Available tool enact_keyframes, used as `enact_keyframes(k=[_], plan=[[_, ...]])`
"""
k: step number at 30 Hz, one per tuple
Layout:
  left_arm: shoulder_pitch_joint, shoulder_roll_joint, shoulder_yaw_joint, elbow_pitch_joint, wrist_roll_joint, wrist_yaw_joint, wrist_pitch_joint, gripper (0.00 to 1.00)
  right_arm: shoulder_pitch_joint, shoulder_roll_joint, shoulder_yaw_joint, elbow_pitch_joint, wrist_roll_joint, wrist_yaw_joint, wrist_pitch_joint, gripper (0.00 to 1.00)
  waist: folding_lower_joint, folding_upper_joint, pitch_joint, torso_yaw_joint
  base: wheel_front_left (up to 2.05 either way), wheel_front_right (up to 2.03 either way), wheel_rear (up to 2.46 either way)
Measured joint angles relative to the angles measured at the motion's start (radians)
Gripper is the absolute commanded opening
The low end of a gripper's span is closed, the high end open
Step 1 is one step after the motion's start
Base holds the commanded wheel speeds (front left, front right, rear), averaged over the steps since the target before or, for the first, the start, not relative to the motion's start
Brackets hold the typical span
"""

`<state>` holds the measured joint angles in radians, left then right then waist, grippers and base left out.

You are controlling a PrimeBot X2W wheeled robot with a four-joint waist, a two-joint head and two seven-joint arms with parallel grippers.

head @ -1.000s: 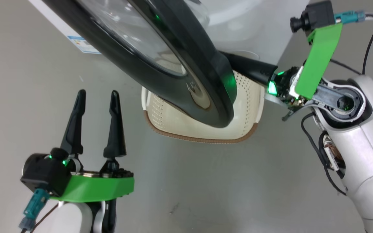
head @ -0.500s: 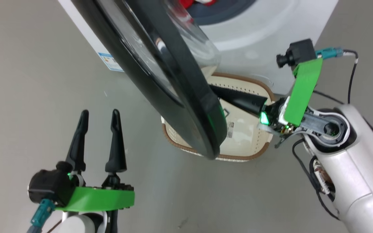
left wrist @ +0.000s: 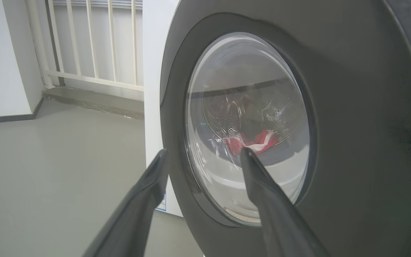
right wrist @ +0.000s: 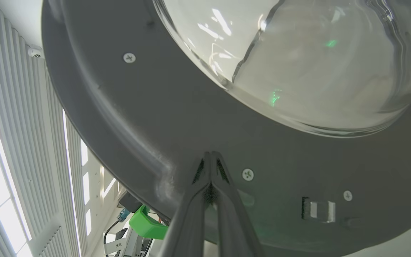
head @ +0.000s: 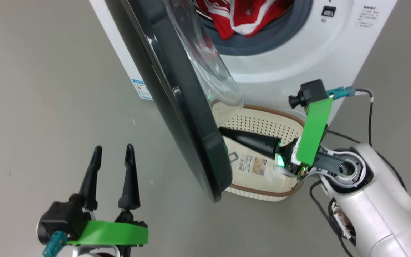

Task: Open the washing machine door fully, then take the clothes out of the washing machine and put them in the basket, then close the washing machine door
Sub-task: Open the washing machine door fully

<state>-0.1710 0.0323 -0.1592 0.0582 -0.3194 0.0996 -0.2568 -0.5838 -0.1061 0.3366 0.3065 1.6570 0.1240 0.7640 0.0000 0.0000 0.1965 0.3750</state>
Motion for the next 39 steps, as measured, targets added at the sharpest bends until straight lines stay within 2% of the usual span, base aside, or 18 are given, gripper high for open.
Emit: enact_keyframes(k=[6,24,39], plan=[[0.029,0.0,0.006,0.029,-0.009,0.007,0.0,1.0,0.038,0.01,0.026,0.02,-0.033,0.0,-0.007,0.0,0.0,0.0,-0.039,0.032,0.0,0.0,0.0],[0.073,0.002,0.008,0.038,-0.007,0.005,0.0,1.0,0.079,0.022,0.05,0.049,-0.035,0.0,-0.016,0.0,0.0,0.0,-0.113,0.142,0.0,0.0,0.0],[0.088,0.003,0.024,0.023,-0.007,0.005,0.0,1.0,0.072,0.032,0.086,0.074,-0.04,0.0,-0.017,0.0,0.0,0.0,-0.103,0.159,0.0,0.0,0.0]])
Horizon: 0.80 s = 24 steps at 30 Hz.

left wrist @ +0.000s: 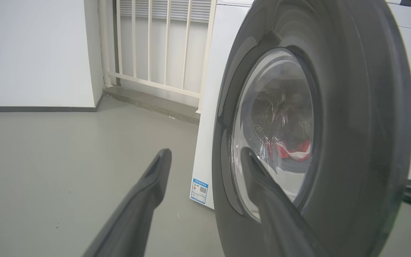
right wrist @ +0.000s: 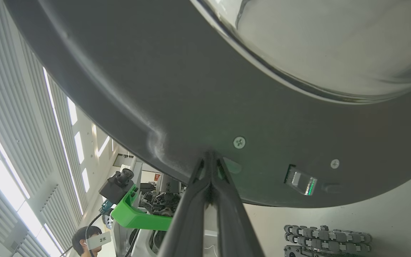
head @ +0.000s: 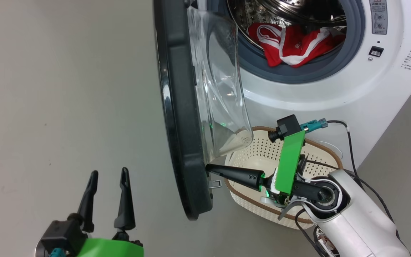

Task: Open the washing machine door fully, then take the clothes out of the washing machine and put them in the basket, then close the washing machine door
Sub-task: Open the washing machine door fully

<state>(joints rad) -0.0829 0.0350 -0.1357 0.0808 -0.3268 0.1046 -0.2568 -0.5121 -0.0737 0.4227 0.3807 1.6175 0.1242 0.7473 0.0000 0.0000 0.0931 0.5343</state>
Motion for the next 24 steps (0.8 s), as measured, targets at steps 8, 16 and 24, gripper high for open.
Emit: enact_keyframes(k=[8,16,24], plan=[[0.003,0.0,0.0,-0.002,0.0,0.0,0.0,1.0,-0.002,0.002,0.003,0.003,-0.024,0.0,-0.034,0.0,0.0,0.0,-0.003,-0.003,0.0,0.0,0.0],[0.002,0.0,-0.002,0.011,0.0,-0.001,0.0,1.0,-0.001,-0.033,0.016,-0.026,-0.201,0.0,-0.243,1.0,0.0,0.0,-0.018,-0.01,0.0,0.0,0.0],[0.003,0.0,0.009,0.02,0.002,-0.001,0.0,1.0,0.001,-0.134,0.167,-0.046,-0.52,0.0,-0.613,1.0,0.0,0.0,-0.037,-0.036,0.0,0.0,0.0]])
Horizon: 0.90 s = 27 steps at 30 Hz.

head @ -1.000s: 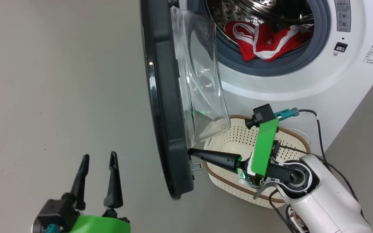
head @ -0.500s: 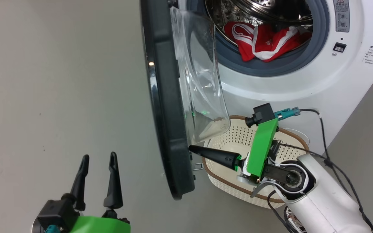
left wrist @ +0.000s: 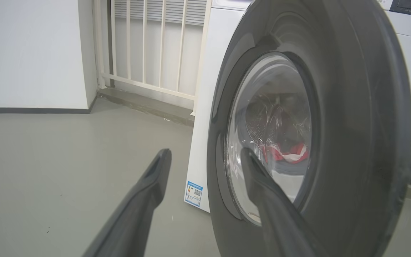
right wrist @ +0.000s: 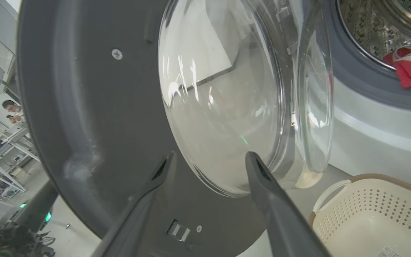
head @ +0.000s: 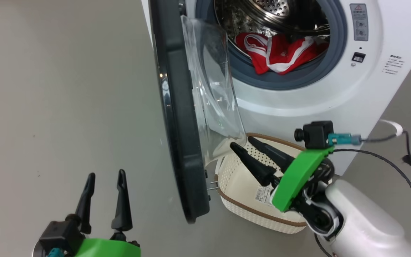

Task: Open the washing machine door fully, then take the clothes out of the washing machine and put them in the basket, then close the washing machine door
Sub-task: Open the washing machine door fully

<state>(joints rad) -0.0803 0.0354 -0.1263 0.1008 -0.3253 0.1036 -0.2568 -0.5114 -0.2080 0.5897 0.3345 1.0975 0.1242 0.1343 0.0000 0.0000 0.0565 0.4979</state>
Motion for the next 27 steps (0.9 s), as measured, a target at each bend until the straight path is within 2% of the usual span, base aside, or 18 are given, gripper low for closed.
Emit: enact_keyframes(k=[3,8,14,16,17,20,23,27], plan=[[0.0,0.0,0.011,0.0,0.001,-0.005,0.0,1.0,0.0,-0.014,0.04,0.044,-0.099,0.0,-0.127,1.0,0.0,0.0,-0.006,-0.01,0.0,0.0,0.0],[0.016,0.0,0.028,-0.005,0.006,-0.007,0.0,1.0,0.0,-0.008,0.032,0.17,-0.278,0.0,-0.321,1.0,0.0,0.0,-0.016,-0.029,0.0,0.0,0.0],[0.023,0.0,0.051,-0.019,0.017,-0.007,0.0,1.0,0.002,0.054,-0.104,0.252,-0.519,0.0,-0.382,1.0,0.0,0.0,-0.027,-0.049,0.0,0.0,0.0],[0.028,0.0,0.052,-0.024,0.018,-0.009,0.0,1.0,0.016,0.077,-0.184,0.216,-0.613,0.0,-0.383,1.0,0.0,0.0,-0.029,-0.054,0.0,0.0,0.0],[0.033,0.0,0.052,-0.028,0.018,-0.009,0.0,1.0,0.046,0.099,-0.253,0.166,-0.699,0.0,-0.387,1.0,0.0,0.0,-0.031,-0.056,0.0,0.0,0.0],[0.036,0.001,0.051,-0.033,0.018,-0.016,0.0,1.0,0.116,0.126,-0.333,0.093,-0.802,0.0,-0.39,1.0,0.0,0.0,-0.031,-0.057,0.0,0.0,0.0],[0.036,0.001,0.048,-0.038,0.019,-0.016,0.0,1.0,0.184,0.141,-0.381,0.032,-0.863,0.0,-0.39,1.0,0.0,0.0,-0.032,-0.055,0.0,0.0,0.0],[0.036,0.001,0.045,-0.044,0.019,-0.016,0.0,1.0,0.248,0.149,-0.415,-0.033,-0.89,0.0,-0.39,1.0,0.0,0.0,-0.033,-0.052,0.0,0.0,0.0]])
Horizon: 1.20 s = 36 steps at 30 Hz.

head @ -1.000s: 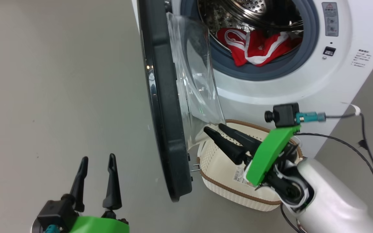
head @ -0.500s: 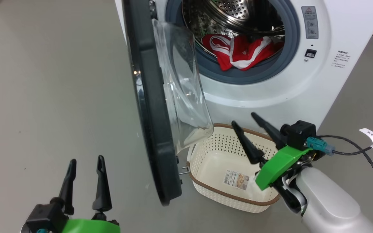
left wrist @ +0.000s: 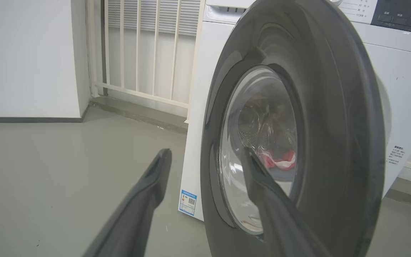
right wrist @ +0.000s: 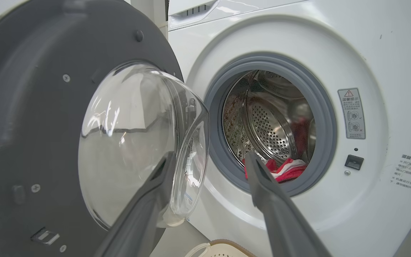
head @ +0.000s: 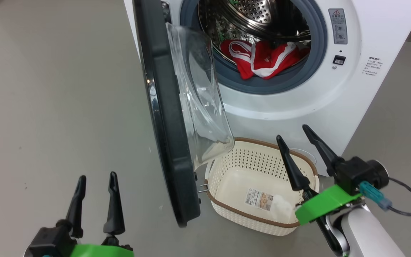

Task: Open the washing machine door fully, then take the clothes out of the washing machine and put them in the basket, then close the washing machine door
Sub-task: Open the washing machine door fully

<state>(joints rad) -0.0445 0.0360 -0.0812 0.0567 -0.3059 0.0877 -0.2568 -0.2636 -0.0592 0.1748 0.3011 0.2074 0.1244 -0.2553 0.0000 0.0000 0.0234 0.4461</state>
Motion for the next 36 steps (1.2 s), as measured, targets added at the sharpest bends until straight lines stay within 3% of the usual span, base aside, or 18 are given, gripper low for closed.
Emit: enact_keyframes(k=[10,30,32,36], plan=[[0.023,0.0,-0.001,0.004,0.007,0.0,0.0,1.0,0.122,0.004,0.024,-0.061,-0.007,0.0,0.0,1.0,0.0,0.0,-0.025,0.002,0.0,0.0,0.0],[0.027,0.002,-0.009,0.037,0.016,0.0,0.0,1.0,0.159,0.006,0.004,-0.072,-0.016,0.0,0.0,1.0,0.0,0.0,-0.027,0.004,0.0,0.0,0.0],[0.027,0.002,-0.012,0.042,0.016,0.0,0.0,0.0,0.159,0.006,0.002,-0.071,-0.016,0.0,0.0,1.0,0.0,0.0,-0.024,0.003,0.0,0.0,0.0],[0.027,0.002,-0.018,0.035,0.016,0.0,0.0,0.0,0.159,0.007,0.0,-0.067,-0.017,0.0,0.0,1.0,0.0,0.0,-0.022,0.004,0.0,0.0,0.0]])
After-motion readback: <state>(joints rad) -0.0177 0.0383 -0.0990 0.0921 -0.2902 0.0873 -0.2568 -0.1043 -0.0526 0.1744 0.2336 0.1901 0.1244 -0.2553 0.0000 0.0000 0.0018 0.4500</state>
